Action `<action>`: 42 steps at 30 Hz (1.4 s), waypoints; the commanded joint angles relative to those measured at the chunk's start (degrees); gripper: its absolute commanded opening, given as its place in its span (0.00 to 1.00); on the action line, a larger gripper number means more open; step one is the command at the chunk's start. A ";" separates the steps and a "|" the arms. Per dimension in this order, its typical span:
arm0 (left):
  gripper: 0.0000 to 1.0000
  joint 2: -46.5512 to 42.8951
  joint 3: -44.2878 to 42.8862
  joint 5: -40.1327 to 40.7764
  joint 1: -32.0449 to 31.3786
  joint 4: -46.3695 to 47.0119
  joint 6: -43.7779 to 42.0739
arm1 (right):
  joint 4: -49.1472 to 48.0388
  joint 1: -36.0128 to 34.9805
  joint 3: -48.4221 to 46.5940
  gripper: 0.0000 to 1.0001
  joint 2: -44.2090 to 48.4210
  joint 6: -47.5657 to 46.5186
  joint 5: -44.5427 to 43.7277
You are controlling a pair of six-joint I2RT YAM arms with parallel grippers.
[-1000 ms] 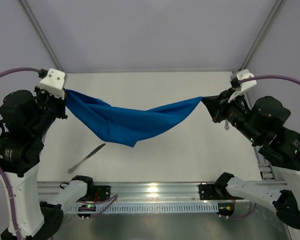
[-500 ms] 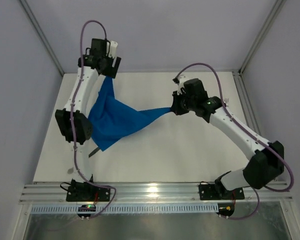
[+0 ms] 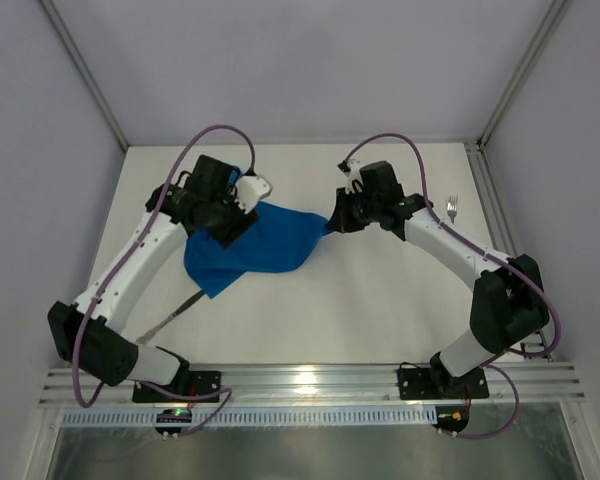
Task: Fold the napkin into a case and place the utensils inside
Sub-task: Flatten out the crumpled napkin at the center of the board.
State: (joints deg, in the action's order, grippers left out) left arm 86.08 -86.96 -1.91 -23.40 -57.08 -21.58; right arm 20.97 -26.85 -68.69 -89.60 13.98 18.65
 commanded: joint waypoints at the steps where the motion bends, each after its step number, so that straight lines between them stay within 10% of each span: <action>1: 0.58 -6.07 12.57 1.27 -3.75 -6.81 -5.92 | -4.09 1.36 0.13 0.04 1.36 0.96 1.73; 8: 0.73 -9.98 28.77 14.38 -12.54 -0.15 -3.56 | -3.83 1.45 0.92 0.04 2.06 0.00 1.21; 32: 0.62 9.27 35.54 14.04 -6.57 15.77 -7.95 | -1.72 2.59 0.83 0.04 3.38 -2.99 -2.39; 40: 0.31 12.44 35.98 12.99 -4.73 18.93 -6.46 | -0.76 3.73 0.40 0.04 4.52 -3.87 -2.83; 42: 0.00 11.40 35.28 12.81 -4.64 18.93 -5.76 | -0.15 4.35 0.48 0.04 5.66 -4.04 -3.10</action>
State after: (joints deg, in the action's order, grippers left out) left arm 95.72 -52.51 14.06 -28.71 -43.24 -28.58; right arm 20.47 -23.62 -67.88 -87.96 11.07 16.49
